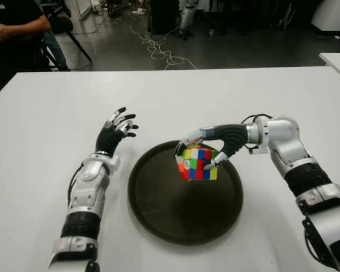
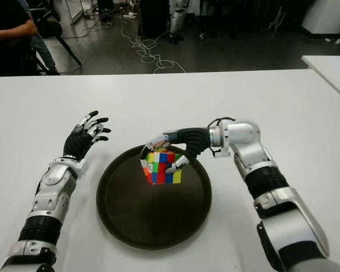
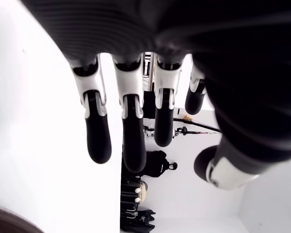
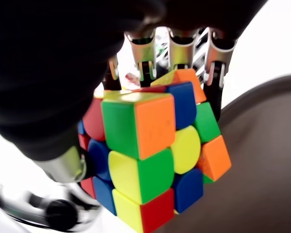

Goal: Pick up the Rubik's Cube and put it in the plate

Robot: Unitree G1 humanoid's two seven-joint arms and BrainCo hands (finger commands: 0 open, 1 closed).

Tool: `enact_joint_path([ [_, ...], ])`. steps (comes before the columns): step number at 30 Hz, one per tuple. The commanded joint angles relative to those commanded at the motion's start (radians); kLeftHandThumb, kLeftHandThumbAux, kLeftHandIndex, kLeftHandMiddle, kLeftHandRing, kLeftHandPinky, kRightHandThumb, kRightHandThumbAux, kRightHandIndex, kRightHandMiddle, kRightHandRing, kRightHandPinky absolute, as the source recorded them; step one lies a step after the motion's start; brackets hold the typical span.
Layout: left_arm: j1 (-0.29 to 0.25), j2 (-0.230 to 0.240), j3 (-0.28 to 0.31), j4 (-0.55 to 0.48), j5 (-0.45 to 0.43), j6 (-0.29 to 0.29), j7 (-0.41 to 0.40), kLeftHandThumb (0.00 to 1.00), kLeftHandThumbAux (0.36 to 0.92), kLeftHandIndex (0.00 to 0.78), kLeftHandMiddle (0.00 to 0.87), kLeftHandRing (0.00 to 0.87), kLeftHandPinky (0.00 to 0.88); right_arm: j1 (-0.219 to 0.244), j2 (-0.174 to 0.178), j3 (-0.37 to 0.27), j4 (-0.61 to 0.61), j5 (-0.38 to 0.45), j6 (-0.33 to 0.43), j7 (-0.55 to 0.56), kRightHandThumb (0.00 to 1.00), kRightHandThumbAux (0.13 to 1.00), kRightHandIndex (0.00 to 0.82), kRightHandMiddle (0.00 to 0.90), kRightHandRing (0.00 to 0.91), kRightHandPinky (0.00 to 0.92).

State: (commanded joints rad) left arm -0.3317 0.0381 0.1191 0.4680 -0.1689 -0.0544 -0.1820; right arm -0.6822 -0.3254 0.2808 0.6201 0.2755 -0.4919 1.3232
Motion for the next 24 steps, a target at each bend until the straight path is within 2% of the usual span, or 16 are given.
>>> enact_joint_path([
  [10,0.004,-0.002,-0.003,-0.003,0.005,-0.009,0.006,0.682,0.672,0.102,0.265,0.373,0.428,0.041,0.028,-0.047,-0.045,-0.015,0.055,-0.063,0.817,0.698,0.366,0.512,0.491,0.475],
  [12,0.004,-0.002,-0.004,-0.003,0.007,-0.009,0.008,0.669,0.669,0.103,0.265,0.373,0.424,0.05,0.035,-0.059,-0.053,-0.012,0.062,-0.082,0.725,0.721,0.383,0.412,0.403,0.398],
  [13,0.005,-0.002,-0.005,-0.004,0.008,-0.009,0.009,0.667,0.668,0.103,0.265,0.374,0.424,0.052,0.038,-0.063,-0.056,-0.01,0.066,-0.086,0.631,0.714,0.335,0.389,0.378,0.374],
  [14,0.005,-0.001,-0.005,-0.004,0.008,-0.009,0.009,0.664,0.667,0.104,0.265,0.376,0.424,0.054,0.042,-0.068,-0.058,-0.006,0.072,-0.087,0.481,0.707,0.265,0.354,0.343,0.337],
  [15,0.005,-0.001,-0.006,-0.004,0.009,-0.009,0.01,0.661,0.666,0.106,0.265,0.379,0.426,0.055,0.044,-0.071,-0.06,-0.004,0.077,-0.088,0.378,0.696,0.207,0.313,0.296,0.282],
  [16,0.005,-0.001,-0.006,-0.005,0.009,-0.009,0.01,0.659,0.665,0.106,0.266,0.381,0.427,0.056,0.048,-0.075,-0.062,0.001,0.09,-0.087,0.341,0.692,0.186,0.298,0.279,0.262],
  [17,0.005,-0.001,-0.006,-0.005,0.009,-0.009,0.01,0.66,0.666,0.107,0.265,0.384,0.429,0.057,0.051,-0.078,-0.064,0.004,0.099,-0.087,0.273,0.67,0.144,0.256,0.232,0.204],
  [19,0.006,-0.001,-0.007,-0.006,0.009,-0.009,0.011,0.666,0.665,0.108,0.264,0.388,0.433,0.057,0.057,-0.082,-0.065,0.009,0.127,-0.085,0.191,0.633,0.09,0.195,0.165,0.126],
  [24,0.008,-0.001,-0.009,-0.011,0.011,-0.009,0.011,0.677,0.664,0.104,0.263,0.394,0.435,0.062,0.063,-0.09,-0.066,0.007,0.19,-0.083,0.134,0.573,0.02,0.09,0.067,0.043],
])
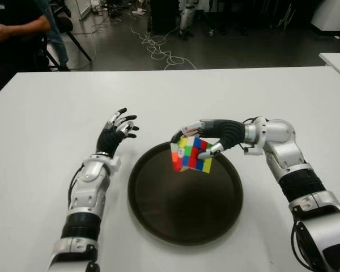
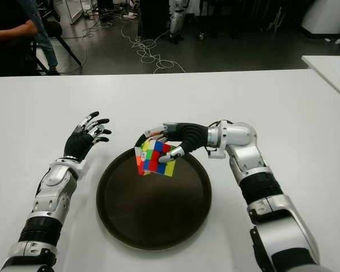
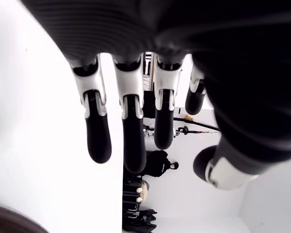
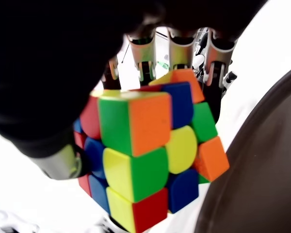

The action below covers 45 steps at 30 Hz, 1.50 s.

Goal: Pick up the Rubik's Cube and put it in the plate

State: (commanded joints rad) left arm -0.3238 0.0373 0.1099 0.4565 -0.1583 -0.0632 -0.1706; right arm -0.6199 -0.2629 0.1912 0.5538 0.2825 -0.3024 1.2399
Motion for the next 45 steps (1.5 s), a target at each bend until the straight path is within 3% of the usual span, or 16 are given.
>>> enact_joint_path([
  [3,0.001,-0.001,-0.001,-0.003,0.001,-0.001,0.001,0.672,0.666,0.102,0.261,0.386,0.431,0.001,-0.003,-0.002,-0.008,-0.006,0.025,-0.002,0.137,0.54,0.006,0.03,0.021,0.014],
  [7,0.002,0.0,-0.002,-0.006,0.0,0.0,0.001,0.658,0.666,0.101,0.257,0.38,0.427,-0.004,0.003,-0.003,0.004,-0.02,0.004,0.001,0.123,0.52,0.001,0.006,0.004,0.002],
  [39,0.004,0.004,-0.003,-0.007,-0.008,0.004,-0.006,0.657,0.663,0.099,0.253,0.368,0.43,-0.027,0.016,-0.007,0.106,-0.065,-0.098,0.01,0.089,0.56,0.0,0.0,0.0,0.0],
  [42,0.005,0.006,-0.005,-0.008,-0.007,0.005,-0.006,0.665,0.673,0.099,0.253,0.366,0.426,-0.031,0.005,-0.02,0.112,-0.069,-0.119,-0.005,0.085,0.567,0.0,0.0,0.0,0.0],
  [45,0.006,0.006,-0.006,-0.011,-0.006,0.006,-0.005,0.674,0.678,0.098,0.254,0.367,0.426,-0.057,-0.026,-0.05,0.096,-0.04,-0.09,0.007,0.084,0.569,0.0,0.0,0.0,0.0],
])
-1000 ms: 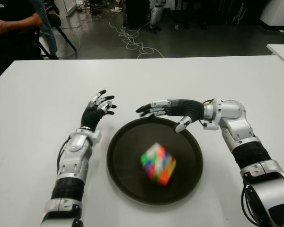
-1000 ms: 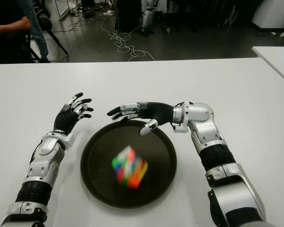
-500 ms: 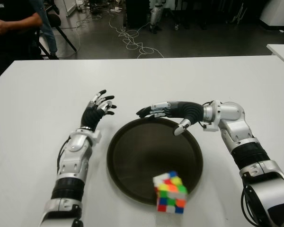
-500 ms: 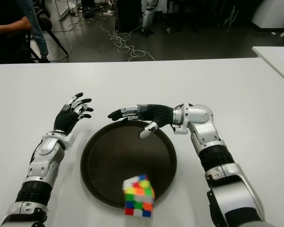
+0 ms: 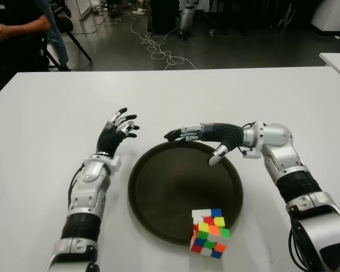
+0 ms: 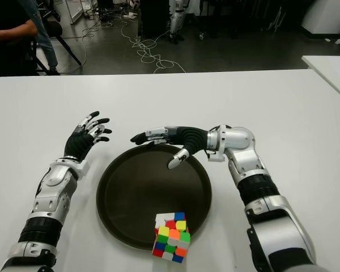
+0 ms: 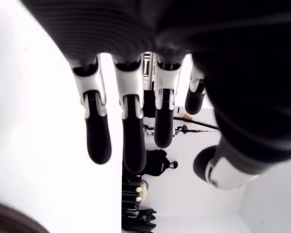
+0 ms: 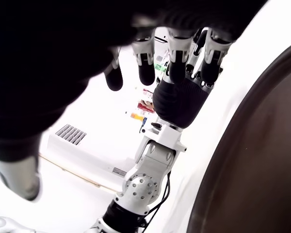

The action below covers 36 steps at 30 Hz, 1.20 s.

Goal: Pick up the Rubik's Cube and put it in the plate

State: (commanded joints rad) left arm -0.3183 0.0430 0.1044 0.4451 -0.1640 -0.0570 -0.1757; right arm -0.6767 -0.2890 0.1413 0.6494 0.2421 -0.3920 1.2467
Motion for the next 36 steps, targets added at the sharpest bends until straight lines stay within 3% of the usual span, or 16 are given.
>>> enact_joint_path([
  [3,0.0,0.0,0.0,-0.001,0.0,0.001,0.001,0.682,0.679,0.098,0.253,0.377,0.426,-0.038,-0.016,-0.029,0.035,0.013,0.014,0.005,0.078,0.562,0.0,0.0,0.0,0.0],
  [7,0.003,0.0,0.0,-0.004,-0.001,0.001,0.0,0.685,0.666,0.101,0.26,0.387,0.427,-0.028,-0.04,-0.073,-0.048,0.03,0.063,-0.046,0.067,0.553,0.0,0.0,0.0,0.0],
  [10,0.001,0.001,0.001,0.002,-0.003,-0.001,-0.001,0.681,0.657,0.102,0.262,0.378,0.421,0.001,-0.017,-0.108,-0.056,-0.052,-0.005,-0.251,0.034,0.586,0.0,0.0,0.0,0.0],
  [14,0.003,0.0,0.003,0.003,-0.006,-0.004,-0.003,0.667,0.649,0.1,0.26,0.37,0.419,0.027,-0.012,-0.128,-0.059,-0.151,-0.072,-0.461,0.008,0.632,0.0,0.011,0.004,0.004],
  [20,0.006,0.002,0.005,0.002,-0.012,-0.005,-0.011,0.649,0.641,0.095,0.253,0.364,0.42,0.034,-0.005,-0.136,-0.048,-0.237,-0.112,-0.664,0.0,0.669,0.02,0.078,0.064,0.043],
  [25,0.009,0.003,0.005,-0.003,-0.013,-0.004,-0.017,0.661,0.643,0.098,0.252,0.372,0.428,0.037,0.005,-0.132,-0.033,-0.249,-0.142,-0.733,0.0,0.716,0.038,0.105,0.088,0.058],
  [36,0.006,0.002,0.002,-0.001,-0.004,-0.004,-0.012,0.659,0.641,0.104,0.26,0.374,0.427,0.034,-0.007,-0.115,-0.016,-0.245,-0.126,-0.739,0.0,0.741,0.031,0.089,0.073,0.048],
])
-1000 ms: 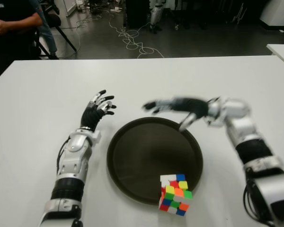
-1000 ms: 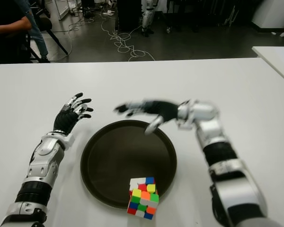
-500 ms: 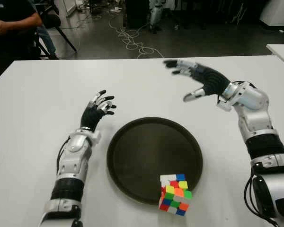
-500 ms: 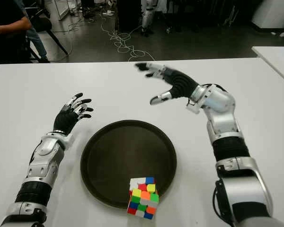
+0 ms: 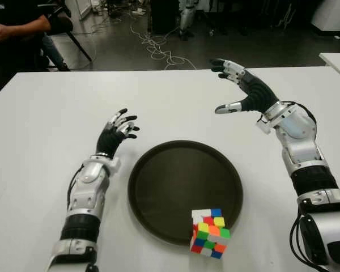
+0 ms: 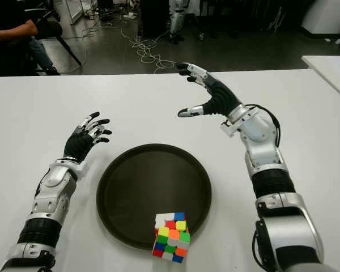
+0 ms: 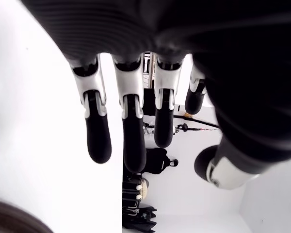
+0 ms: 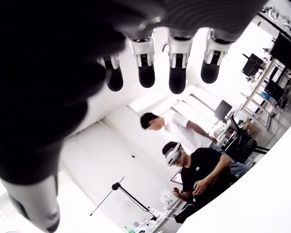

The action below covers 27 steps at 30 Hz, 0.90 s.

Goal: Pick up the Rubik's Cube and put it in the plate

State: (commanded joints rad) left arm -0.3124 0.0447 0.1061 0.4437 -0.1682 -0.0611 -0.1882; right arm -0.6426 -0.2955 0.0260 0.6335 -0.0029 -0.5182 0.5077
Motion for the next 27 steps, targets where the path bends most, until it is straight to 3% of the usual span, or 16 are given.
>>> enact_joint_path([
  [7,-0.007,0.0,0.0,0.009,0.001,0.0,0.001,0.682,0.651,0.105,0.273,0.376,0.43,-0.017,0.027,-0.035,0.045,0.043,-0.007,-0.032,0.0,0.75,0.045,0.1,0.086,0.068],
  [11,-0.012,-0.001,0.001,0.015,0.001,-0.003,0.002,0.684,0.651,0.107,0.269,0.37,0.427,-0.041,0.074,-0.112,0.115,0.087,0.011,-0.161,0.008,0.766,0.07,0.133,0.114,0.098],
  [17,-0.015,0.0,0.003,0.014,0.0,-0.001,0.006,0.696,0.659,0.11,0.276,0.372,0.428,-0.039,0.113,-0.19,0.144,0.126,0.061,-0.314,0.044,0.796,0.118,0.207,0.209,0.258],
  [19,-0.016,0.001,0.004,0.014,-0.001,0.0,0.006,0.7,0.661,0.111,0.277,0.371,0.428,0.02,0.148,-0.209,0.125,0.134,0.07,-0.375,0.055,0.804,0.129,0.221,0.228,0.282],
  [20,-0.016,0.002,0.005,0.016,0.0,-0.001,0.007,0.702,0.663,0.111,0.278,0.369,0.428,0.07,0.186,-0.21,0.152,0.126,0.074,-0.421,0.085,0.813,0.14,0.233,0.246,0.302],
  [22,-0.017,0.004,0.007,0.021,0.002,-0.004,0.009,0.697,0.665,0.11,0.275,0.364,0.424,0.126,0.233,-0.201,0.196,0.107,0.09,-0.479,0.132,0.82,0.158,0.254,0.271,0.329],
  [27,-0.018,0.006,0.006,0.037,0.007,-0.018,0.01,0.661,0.661,0.105,0.264,0.35,0.414,0.153,0.253,-0.166,0.205,0.074,0.179,-0.521,0.172,0.818,0.185,0.274,0.3,0.358],
])
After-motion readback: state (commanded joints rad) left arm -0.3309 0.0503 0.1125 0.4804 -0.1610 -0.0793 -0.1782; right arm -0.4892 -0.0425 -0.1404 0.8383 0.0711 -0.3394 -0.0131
